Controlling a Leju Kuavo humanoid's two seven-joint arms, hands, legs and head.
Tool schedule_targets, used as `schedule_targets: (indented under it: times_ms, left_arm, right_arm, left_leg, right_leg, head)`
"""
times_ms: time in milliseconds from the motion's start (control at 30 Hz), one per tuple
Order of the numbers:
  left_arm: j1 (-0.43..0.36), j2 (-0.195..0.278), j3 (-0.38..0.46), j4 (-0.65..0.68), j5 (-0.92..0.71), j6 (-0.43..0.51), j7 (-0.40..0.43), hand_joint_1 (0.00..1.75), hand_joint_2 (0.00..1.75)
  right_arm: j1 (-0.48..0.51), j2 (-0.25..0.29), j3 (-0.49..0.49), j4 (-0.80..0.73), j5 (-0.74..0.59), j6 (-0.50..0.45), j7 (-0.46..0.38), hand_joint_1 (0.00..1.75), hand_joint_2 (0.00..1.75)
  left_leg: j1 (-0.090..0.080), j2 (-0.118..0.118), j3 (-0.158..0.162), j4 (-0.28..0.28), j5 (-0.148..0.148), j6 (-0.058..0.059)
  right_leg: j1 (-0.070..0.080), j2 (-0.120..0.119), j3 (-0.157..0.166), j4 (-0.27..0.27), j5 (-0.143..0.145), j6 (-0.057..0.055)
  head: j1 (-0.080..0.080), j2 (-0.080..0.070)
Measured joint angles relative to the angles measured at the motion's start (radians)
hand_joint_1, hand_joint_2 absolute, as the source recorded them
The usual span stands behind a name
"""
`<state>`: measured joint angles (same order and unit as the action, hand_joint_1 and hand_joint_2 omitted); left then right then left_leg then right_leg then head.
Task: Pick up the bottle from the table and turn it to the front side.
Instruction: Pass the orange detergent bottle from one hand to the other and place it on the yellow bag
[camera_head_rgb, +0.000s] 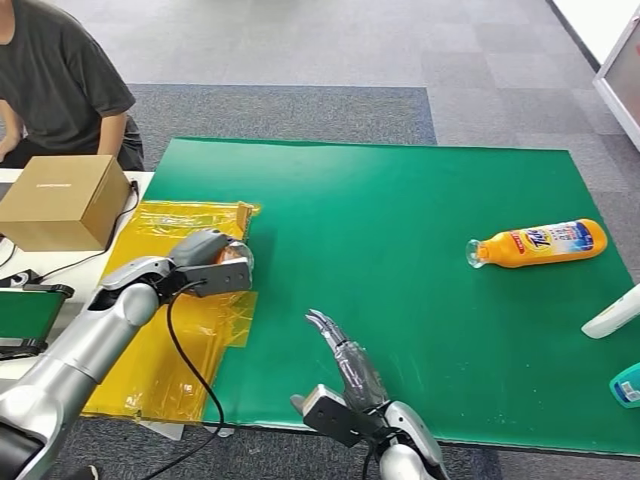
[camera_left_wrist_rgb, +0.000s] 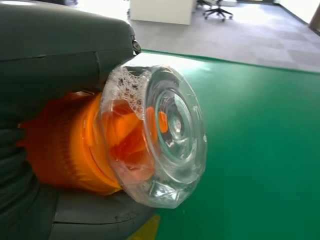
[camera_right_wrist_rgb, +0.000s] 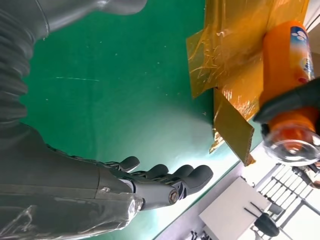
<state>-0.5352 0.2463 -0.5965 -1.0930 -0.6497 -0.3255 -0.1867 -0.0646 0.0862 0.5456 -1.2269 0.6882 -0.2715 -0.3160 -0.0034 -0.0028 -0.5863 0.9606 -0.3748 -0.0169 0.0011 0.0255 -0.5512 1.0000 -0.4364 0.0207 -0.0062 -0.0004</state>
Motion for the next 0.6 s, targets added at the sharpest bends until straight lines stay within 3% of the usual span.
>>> schedule_targets:
  times_ms: [67,100,267,400,600]
  left_arm:
    - [0.001,-0.002,-0.023,0.010,-0.011,0.005,-0.029,0.33,1.75]
    - [0.004,-0.003,-0.032,0.012,-0.012,0.012,-0.037,0.03,1.75]
    - [0.076,-0.016,-0.044,0.013,0.018,0.099,-0.050,0.00,1.75]
    - [0.190,-0.033,0.025,-0.054,0.070,0.209,-0.072,0.00,1.75]
    - [0.273,-0.050,0.104,-0.138,0.079,0.227,-0.076,0.00,1.75]
  right_arm:
    - [0.004,-0.001,-0.001,0.000,-0.006,0.000,-0.005,0.00,1.75]
    - [0.008,-0.002,-0.001,0.000,-0.008,0.000,-0.008,0.00,1.75]
    - [0.036,-0.010,-0.009,-0.004,-0.010,-0.001,-0.012,0.00,1.75]
    - [0.071,-0.021,-0.019,-0.029,-0.010,-0.015,-0.007,0.00,1.75]
    - [0.090,-0.035,-0.027,-0.054,-0.010,-0.018,-0.004,0.00,1.75]
  left_leg:
    - [0.000,0.000,0.000,-0.001,0.001,-0.001]
    - [0.000,0.000,0.001,-0.002,0.002,-0.001]
    - [0.000,0.000,-0.004,-0.002,0.007,-0.008]
    - [0.000,0.000,-0.014,-0.001,0.008,-0.006]
    - [0.000,-0.001,-0.023,0.000,0.008,-0.004]
  right_leg:
    - [0.000,0.000,0.000,0.000,0.000,-0.001]
    - [0.000,0.000,0.000,0.000,0.000,-0.001]
    - [0.001,0.001,-0.008,0.000,0.001,-0.002]
    - [0.000,-0.001,-0.015,0.000,0.000,-0.001]
    - [-0.001,-0.003,-0.022,-0.001,0.000,0.000]
  head:
    - [0.000,0.000]
    - [0.000,0.000]
    - [0.000,0.000]
    - [0.000,0.000]
    - [0.000,0.000]
